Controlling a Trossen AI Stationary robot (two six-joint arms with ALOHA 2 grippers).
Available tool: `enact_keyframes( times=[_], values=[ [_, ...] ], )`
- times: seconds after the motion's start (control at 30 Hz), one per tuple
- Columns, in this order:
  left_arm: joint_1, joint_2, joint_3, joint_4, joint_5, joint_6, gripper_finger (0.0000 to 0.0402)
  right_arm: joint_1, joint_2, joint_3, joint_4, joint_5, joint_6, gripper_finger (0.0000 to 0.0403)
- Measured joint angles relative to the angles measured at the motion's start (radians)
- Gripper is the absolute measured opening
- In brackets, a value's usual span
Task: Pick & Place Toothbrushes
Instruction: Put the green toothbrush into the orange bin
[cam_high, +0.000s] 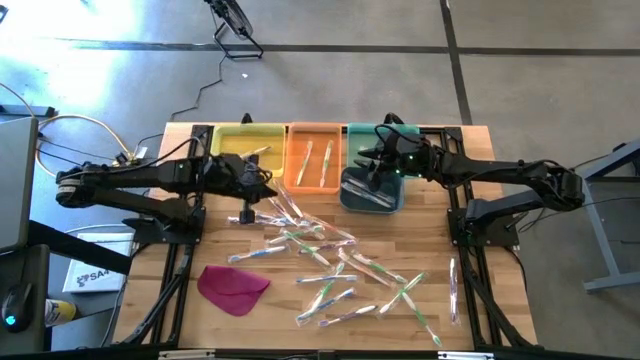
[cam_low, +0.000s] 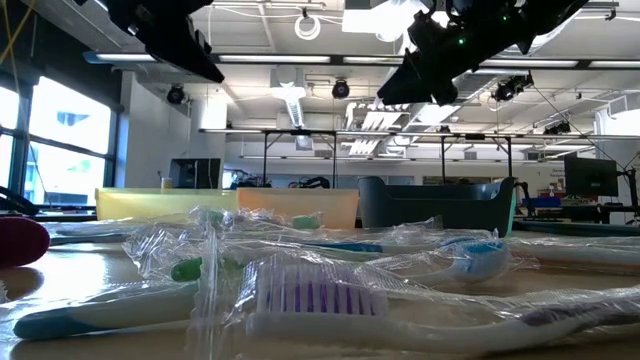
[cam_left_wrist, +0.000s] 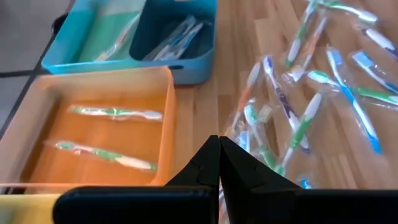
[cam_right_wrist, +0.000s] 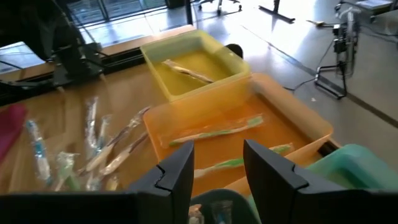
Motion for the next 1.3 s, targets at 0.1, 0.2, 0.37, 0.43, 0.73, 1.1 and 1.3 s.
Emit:
enact_keyframes(
  times=[0.1,0.2,0.37,0.43,0.73,1.1,1.3],
  values=[
    [-0.047,0.0,-0.024,0.05,-0.023,-0.033,0.0,0.003,0.0,0.0,0.001,-0.018,0.0,0.0127],
    [-0.099,-0.008,-0.11,0.183,-0.027,-0.049,0.0,0.014,0.0,0.0,0.001,-0.019,0.0,0.0124],
    [-0.14,-0.012,-0.259,0.419,-0.078,-0.085,0.0,0.046,0.0,0.0,0.003,-0.02,0.0,0.012],
    [-0.138,-0.012,-0.282,0.474,-0.083,-0.085,0.0,0.06,0.0,0.0,0.005,-0.02,0.0,0.012],
    [-0.138,-0.012,-0.285,0.48,-0.094,-0.083,0.0,0.125,0.0,0.0,0.008,-0.02,0.003,0.012],
    [-0.138,-0.012,-0.285,0.581,-0.093,-0.137,0.0,0.217,0.031,0.0,0.27,-0.02,-0.009,0.012],
    [-0.138,-0.012,-0.285,0.602,-0.112,-0.138,0.0,0.242,0.06,0.001,0.288,-0.02,0.006,0.012]
  ],
)
